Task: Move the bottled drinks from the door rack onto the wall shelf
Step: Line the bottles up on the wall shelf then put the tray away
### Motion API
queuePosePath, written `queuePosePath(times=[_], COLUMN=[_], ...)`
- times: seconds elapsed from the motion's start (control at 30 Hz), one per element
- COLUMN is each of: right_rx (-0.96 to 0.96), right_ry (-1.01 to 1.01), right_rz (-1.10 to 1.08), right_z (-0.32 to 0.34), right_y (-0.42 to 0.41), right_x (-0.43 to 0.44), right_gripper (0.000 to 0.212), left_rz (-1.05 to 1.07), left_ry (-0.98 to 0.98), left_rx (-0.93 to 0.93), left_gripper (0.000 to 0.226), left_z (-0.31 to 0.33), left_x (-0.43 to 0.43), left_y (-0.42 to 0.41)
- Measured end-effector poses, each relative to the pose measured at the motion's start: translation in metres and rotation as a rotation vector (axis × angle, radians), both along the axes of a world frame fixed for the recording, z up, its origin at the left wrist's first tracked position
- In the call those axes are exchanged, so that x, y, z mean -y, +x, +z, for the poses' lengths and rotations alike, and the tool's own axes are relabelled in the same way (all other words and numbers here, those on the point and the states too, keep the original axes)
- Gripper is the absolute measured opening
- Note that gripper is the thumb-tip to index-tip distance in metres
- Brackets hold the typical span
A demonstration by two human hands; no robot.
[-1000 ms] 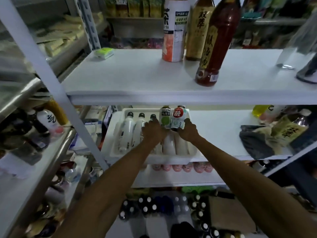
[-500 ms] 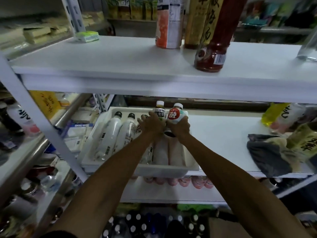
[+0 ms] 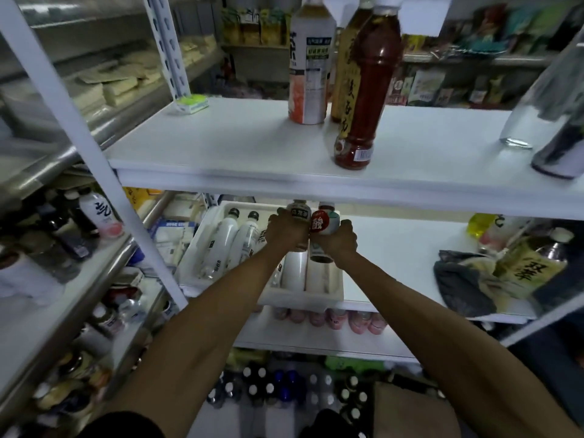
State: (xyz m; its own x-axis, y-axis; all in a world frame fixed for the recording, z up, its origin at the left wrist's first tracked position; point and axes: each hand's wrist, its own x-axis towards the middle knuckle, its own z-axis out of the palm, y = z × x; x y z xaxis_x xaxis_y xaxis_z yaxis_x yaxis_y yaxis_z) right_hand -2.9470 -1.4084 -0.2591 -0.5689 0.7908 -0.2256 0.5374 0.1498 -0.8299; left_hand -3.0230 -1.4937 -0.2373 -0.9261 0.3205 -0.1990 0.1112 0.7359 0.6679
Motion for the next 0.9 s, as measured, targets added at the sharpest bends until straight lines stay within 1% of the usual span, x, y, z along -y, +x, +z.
queuePosePath(times=[0.07,0.17,0.23,0.3,0.37,0.4,0.5,0.57,0.63,0.77,0.9], right_rx=[-0.009,-0.006,-0.010,0.000,-0.006,-0.017,-0.058,-0.082,-0.109,-0.151,-0.223], right_ry=[-0.004,0.004,0.030,0.036,0.018,0.012,0.020,0.019,0.012,0.039,0.045], right_rz=[-0.002,-0.016,-0.018,-0.026,-0.028,-0.024,-0.018,-0.005,0.021,0.098,0.193], right_z=[0.002,0.001,0.004,0.012,0.021,0.025,0.037,0.049,0.062,0.092,0.124], right_y=[0.016,0.043,0.064,0.088,0.115,0.129,0.163,0.178,0.186,0.186,0.172], right_x=[0.010,0.031,0.048,0.070,0.093,0.105,0.134,0.151,0.164,0.188,0.216], right_gripper=[0.076,0.075,0.075,0.074,0.072,0.071,0.069,0.072,0.076,0.077,0.078], left_rz=[-0.012,-0.041,-0.037,-0.023,-0.007,-0.011,-0.007,-0.008,-0.004,0.041,0.173], left_ry=[0.031,0.092,0.084,0.064,0.093,0.106,0.116,0.155,0.194,0.287,0.365], left_rx=[0.017,0.045,0.048,0.067,0.086,0.083,0.089,0.078,0.058,0.008,-0.080], left_gripper=[0.071,0.067,0.066,0.062,0.052,0.051,0.061,0.058,0.056,0.062,0.074], left_z=[0.001,-0.006,-0.008,-0.004,0.005,0.008,0.008,0.012,0.024,0.057,0.085], left_x=[0.014,0.040,0.060,0.080,0.100,0.110,0.139,0.155,0.171,0.204,0.242], left_y=[0.017,0.044,0.065,0.089,0.115,0.127,0.153,0.165,0.173,0.181,0.176])
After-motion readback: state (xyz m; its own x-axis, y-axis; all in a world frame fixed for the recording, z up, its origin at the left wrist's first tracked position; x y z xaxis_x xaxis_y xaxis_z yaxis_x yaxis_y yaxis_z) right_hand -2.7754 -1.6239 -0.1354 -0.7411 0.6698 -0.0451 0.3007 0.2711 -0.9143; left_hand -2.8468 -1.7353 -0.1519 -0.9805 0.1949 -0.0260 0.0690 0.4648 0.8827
